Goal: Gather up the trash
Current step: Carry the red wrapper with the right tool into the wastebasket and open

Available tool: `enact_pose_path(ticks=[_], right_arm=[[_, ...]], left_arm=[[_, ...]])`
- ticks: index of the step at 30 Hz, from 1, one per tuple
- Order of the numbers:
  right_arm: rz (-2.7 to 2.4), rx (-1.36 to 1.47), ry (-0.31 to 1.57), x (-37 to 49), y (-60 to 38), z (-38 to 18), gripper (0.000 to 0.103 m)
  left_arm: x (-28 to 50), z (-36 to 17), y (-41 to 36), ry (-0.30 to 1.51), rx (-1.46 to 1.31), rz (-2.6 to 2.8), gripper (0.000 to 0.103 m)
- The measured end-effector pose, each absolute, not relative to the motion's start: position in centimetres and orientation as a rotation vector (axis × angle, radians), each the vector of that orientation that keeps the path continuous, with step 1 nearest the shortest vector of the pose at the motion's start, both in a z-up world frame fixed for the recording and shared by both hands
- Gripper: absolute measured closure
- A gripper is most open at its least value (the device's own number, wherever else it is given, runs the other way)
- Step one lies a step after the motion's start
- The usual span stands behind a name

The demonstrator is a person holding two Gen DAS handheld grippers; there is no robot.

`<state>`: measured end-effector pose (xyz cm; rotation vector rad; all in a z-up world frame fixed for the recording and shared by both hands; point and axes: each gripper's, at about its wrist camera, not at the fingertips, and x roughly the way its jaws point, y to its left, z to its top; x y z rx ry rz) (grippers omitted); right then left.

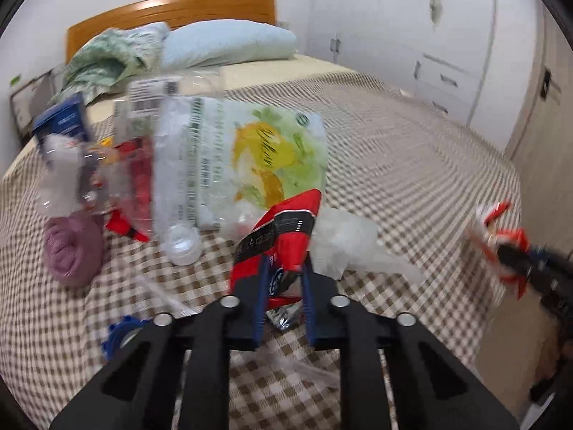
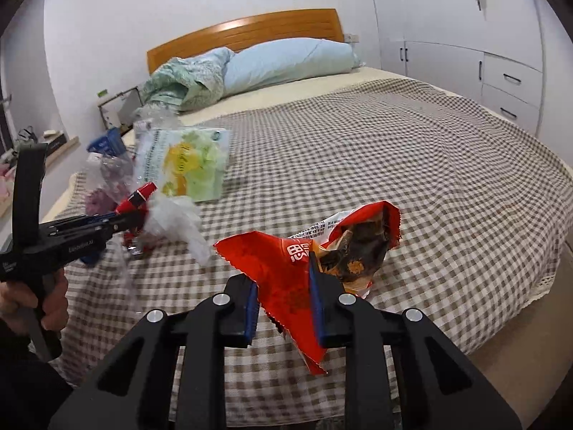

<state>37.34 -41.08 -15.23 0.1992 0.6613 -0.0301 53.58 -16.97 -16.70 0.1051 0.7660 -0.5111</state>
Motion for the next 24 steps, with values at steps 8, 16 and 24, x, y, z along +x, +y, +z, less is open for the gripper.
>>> enact_pose_path(ticks=[8,16,24], right_arm=[[0.136,0.181,0.613,34.2,-37.2,-12.0,0.08],[0.213,0.135,0.561,26.8,-36.7,-8.3,0.08],[0.168,0.2,0.592,17.2,-42.4,-10.1,0.08]], left_arm=[[49.2,-10.4,-8.8,0.726,-0.151,-0.486,0.103],[41.0,-5.1,-8.2,0.695,-0.238,-0.602,0.103],[32.7,-7.4,-20.6,0.849,-0.027,-0.799,0.103]])
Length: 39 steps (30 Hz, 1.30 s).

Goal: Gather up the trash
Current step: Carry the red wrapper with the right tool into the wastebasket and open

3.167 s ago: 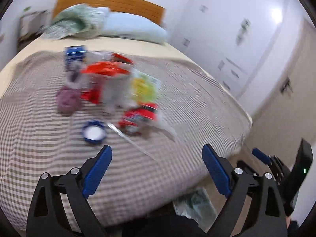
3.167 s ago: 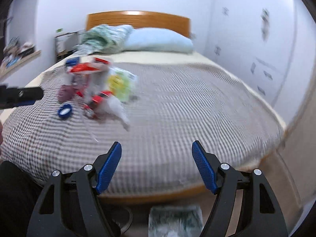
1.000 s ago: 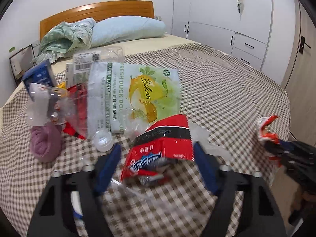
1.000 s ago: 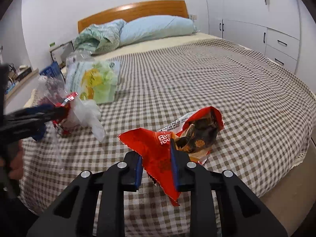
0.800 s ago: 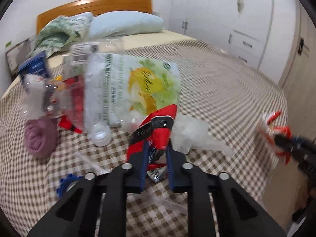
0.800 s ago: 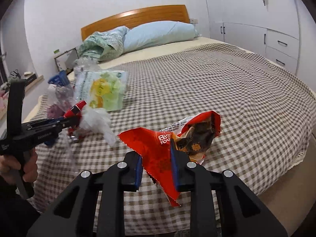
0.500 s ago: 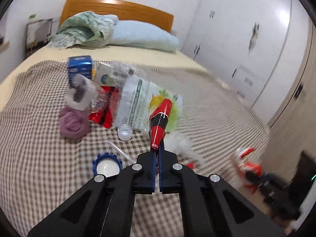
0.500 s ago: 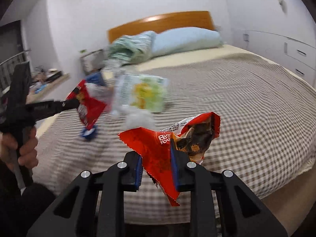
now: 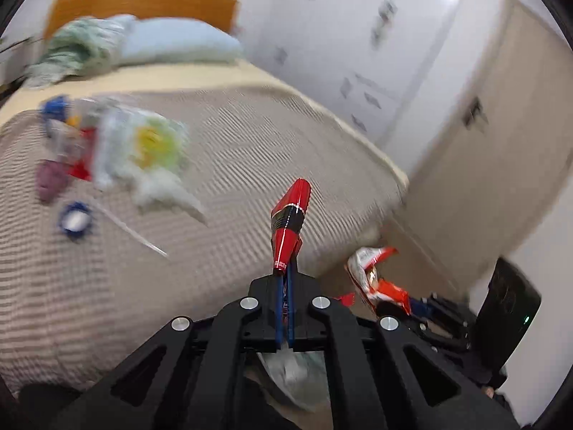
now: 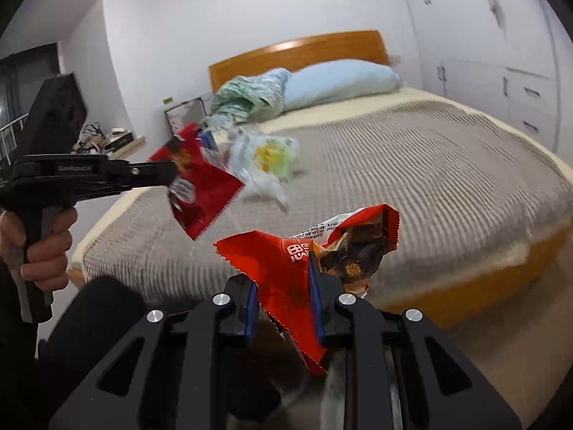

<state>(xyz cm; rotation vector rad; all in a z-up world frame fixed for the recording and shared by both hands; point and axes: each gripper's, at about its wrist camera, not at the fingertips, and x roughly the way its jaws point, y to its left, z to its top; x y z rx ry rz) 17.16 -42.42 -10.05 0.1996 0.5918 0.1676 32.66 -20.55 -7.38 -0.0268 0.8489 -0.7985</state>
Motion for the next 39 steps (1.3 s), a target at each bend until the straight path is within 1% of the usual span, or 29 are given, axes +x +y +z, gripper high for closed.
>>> enact_pose_path(ticks=[2,5,6,8,11,14,17,20,23,24,25,26,30,31,32,33,35,39], right_arm=[[0.139,0.21,0.627,15.4,-44.1,-11.6,0.08],[0.125,0.293,0.729,13.4,-46.8,-16.2,0.08],[0.125,0.306,0.756,12.9,-47.3,-17.4,0.079],[0.125,0.37,0.832,12.2,-48.5,-21.6,0.079],[0.118,0.451,0.925,12.2,-49.8,-27.4,0.079],[0.114,0.49,1.011,12.7,-50.3,-32.0,0.079],[0.088,0.518,1.086,13.6,-51.1,-36.2,0.079],[0.073,0.557,1.141,14.2,-51.6,-39.3,0.078],[0.055,0.602,1.215,14.1,-51.4,-42.7,0.07],[0.054,0.612,1.263,14.1,-50.8,-44.1,0.061],[0.048,0.625,1.294,14.0,-50.3,-45.2,0.058],[0.053,0.642,1.296,13.8,-50.0,-45.6,0.058],[0.038,0.666,1.22,12.3,-50.2,-44.9,0.051],[0.033,0.672,1.202,12.3,-50.5,-44.6,0.05],[0.025,0.677,1.186,12.1,-50.8,-44.2,0.05],[0.015,0.681,1.17,12.0,-51.4,-43.8,0.05],[0.003,0.679,1.158,11.7,-52.3,-43.2,0.05],[-0.039,0.647,1.146,11.8,-53.2,-42.4,0.05]], left_arm=[[31.1,-9.0,-23.3,0.887,0.041,-0.842,0.103],[28.8,-13.2,-28.1,0.975,0.19,-0.9,0.103],[28.2,-15.4,-30.2,1.022,0.259,-0.922,0.103],[27.9,-18.2,-32.3,1.072,0.341,-0.913,0.103],[28.1,-24.1,-36.4,1.218,0.492,-0.876,0.103],[28.3,-28.4,-39.2,1.315,0.584,-0.855,0.103],[28.4,-33.2,-42.3,1.367,0.674,-0.826,0.103],[28.5,-36.5,-44.3,1.389,0.742,-0.807,0.103],[28.2,-39.2,-46.7,1.372,0.794,-0.819,0.103],[28.2,-40.0,-47.3,1.354,0.809,-0.829,0.103],[28.9,-40.6,-47.5,1.348,0.816,-0.833,0.103],[29.4,-41.7,-47.9,1.348,0.821,-0.821,0.102],[31.4,-44.1,-47.5,1.405,0.774,-0.779,0.101],[31.8,-44.3,-47.5,1.397,0.757,-0.772,0.093],[32.1,-44.4,-47.6,1.386,0.748,-0.767,0.074],[32.2,-44.2,-47.6,1.37,0.742,-0.762,0.058],[32.2,-43.8,-47.7,1.345,0.735,-0.759,0.051],[31.8,-42.8,-47.4,1.331,0.743,-0.766,0.047]])
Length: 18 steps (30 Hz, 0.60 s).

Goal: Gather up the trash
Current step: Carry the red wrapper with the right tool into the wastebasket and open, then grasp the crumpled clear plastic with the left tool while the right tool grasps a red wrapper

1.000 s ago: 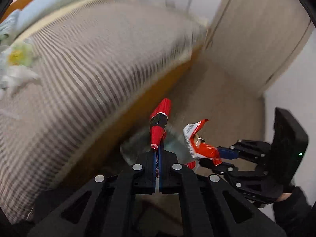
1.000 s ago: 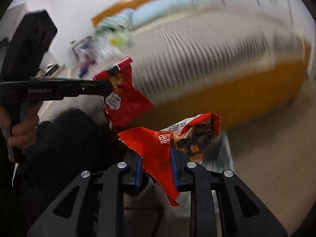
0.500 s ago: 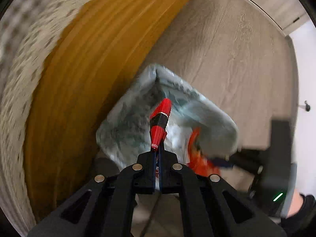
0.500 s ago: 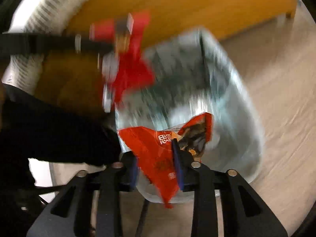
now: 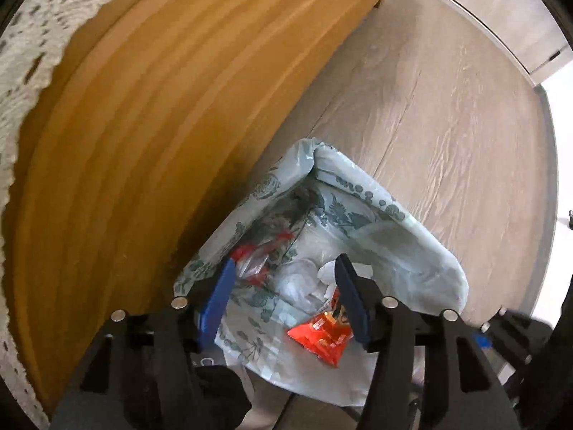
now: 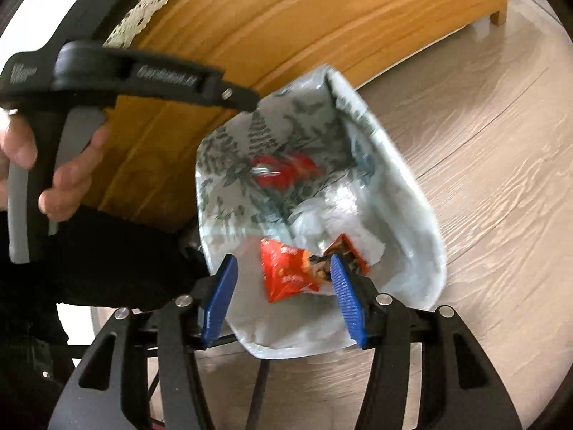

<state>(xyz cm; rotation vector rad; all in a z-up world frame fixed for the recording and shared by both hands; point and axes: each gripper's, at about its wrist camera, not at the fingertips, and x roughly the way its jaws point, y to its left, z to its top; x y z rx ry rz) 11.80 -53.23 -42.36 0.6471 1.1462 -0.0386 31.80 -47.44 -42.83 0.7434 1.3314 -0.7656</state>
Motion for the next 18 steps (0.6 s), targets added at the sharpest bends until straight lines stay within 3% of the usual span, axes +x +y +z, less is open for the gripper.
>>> enact_pose_path(ticks=[13,18], right_arm=[[-0.137,0.641,1.144,10.9,-54.3,-40.4,0.05],[-0.228,0.549,1.169,10.9,-54.5,-37.3,0.05]], left_arm=[[31.4,-38.8,-45.0,1.3,0.699,-0.728,0.044],[30.3,-34.4,-43.7,1.227,0.631,-0.803,0.039]])
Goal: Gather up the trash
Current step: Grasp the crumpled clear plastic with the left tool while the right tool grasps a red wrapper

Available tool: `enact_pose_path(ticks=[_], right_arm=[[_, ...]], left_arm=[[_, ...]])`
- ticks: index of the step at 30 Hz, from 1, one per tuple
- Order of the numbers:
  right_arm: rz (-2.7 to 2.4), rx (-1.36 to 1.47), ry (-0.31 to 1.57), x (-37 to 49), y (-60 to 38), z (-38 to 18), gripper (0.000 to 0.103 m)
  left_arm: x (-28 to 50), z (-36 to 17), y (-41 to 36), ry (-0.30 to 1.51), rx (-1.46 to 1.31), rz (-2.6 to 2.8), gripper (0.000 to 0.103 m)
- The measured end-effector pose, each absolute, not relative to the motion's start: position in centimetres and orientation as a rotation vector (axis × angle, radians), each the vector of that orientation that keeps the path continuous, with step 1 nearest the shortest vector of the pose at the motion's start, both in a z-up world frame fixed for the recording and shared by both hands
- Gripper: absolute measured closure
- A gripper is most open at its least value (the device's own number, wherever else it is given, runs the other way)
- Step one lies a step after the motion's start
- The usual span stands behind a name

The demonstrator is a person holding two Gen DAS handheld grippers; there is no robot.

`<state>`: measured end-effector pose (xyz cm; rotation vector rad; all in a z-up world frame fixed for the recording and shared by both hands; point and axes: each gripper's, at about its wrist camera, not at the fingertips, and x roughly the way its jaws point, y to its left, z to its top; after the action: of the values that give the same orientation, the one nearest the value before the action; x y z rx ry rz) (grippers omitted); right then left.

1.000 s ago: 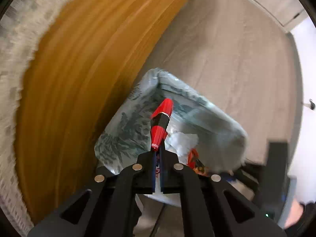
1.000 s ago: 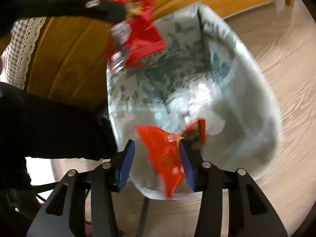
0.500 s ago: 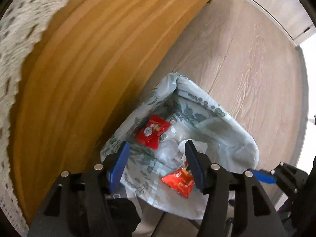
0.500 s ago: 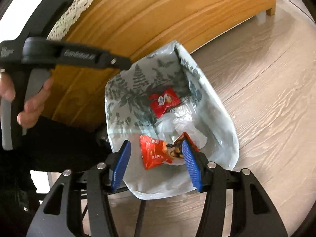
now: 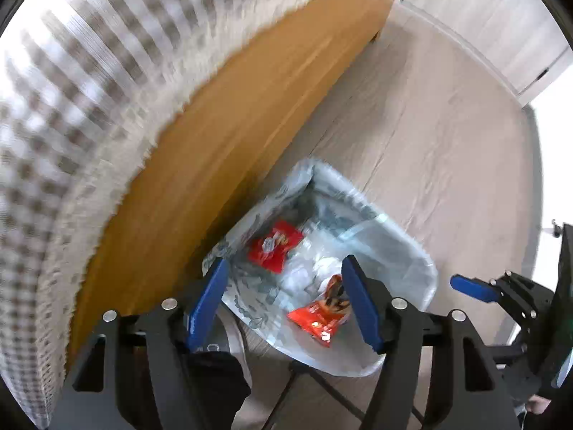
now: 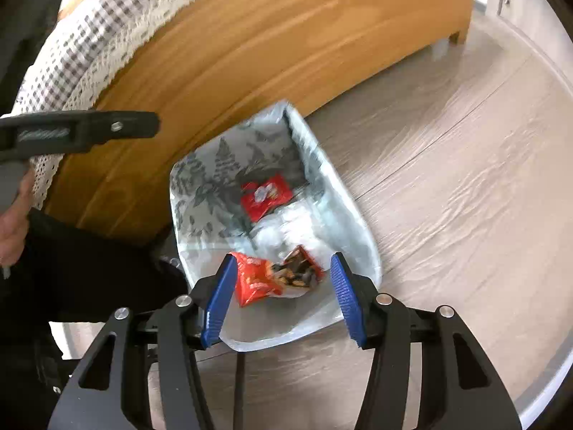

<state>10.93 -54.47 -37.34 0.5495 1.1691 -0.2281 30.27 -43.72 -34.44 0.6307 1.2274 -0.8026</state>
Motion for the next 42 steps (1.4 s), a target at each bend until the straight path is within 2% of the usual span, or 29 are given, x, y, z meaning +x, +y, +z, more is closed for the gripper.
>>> enact_pose_path(ticks=[6,12,15,18,23,28,34,38,42], right_arm=[[-0.27,0.408,1.17,12.6,-53.3,-32.1,0.05],[-0.269,0.26,1.105,16.9,-50.4,-25.5,0.05],[-0.255,0.212,1.034,19.5,-48.3,-21.8,0.043],[-0.218,0.181,0.973,22.1,-45.9,-18.8,0.043],[-0.129,0.105,0.895,26.9,-41.3,-14.5,0.043],[0.017,0.038,0.862,33.2,-36.0,-10.9,0.043],[0.192,-0.126,0.818,43.2,-28.9,-6.1,0.045],[0.331,-0.16,0.849,52.2,-23.9,-4.1,0.048],[0.429,-0.11,0.939,60.4,-19.6,-4.9,0.051]], left_arm=[[30.3,-27.4,-40.5,1.143,0.476,-0.814,0.036],[33.1,-18.0,-33.2,0.954,0.29,-0.799,0.03],[35.1,-14.6,-28.9,0.864,0.225,-0.754,0.028],[37.4,-12.6,-24.4,0.803,0.168,-0.705,0.027],[42.3,-11.2,-17.3,0.776,0.044,-0.613,0.023],[48.0,-12.9,-10.1,0.792,-0.116,-0.501,0.023],[54.3,-16.1,0.8,0.877,-0.463,-0.389,0.023],[56.9,-17.2,6.1,0.859,-0.61,-0.346,0.023],[58.8,-17.9,7.9,0.872,-0.666,-0.317,0.023]])
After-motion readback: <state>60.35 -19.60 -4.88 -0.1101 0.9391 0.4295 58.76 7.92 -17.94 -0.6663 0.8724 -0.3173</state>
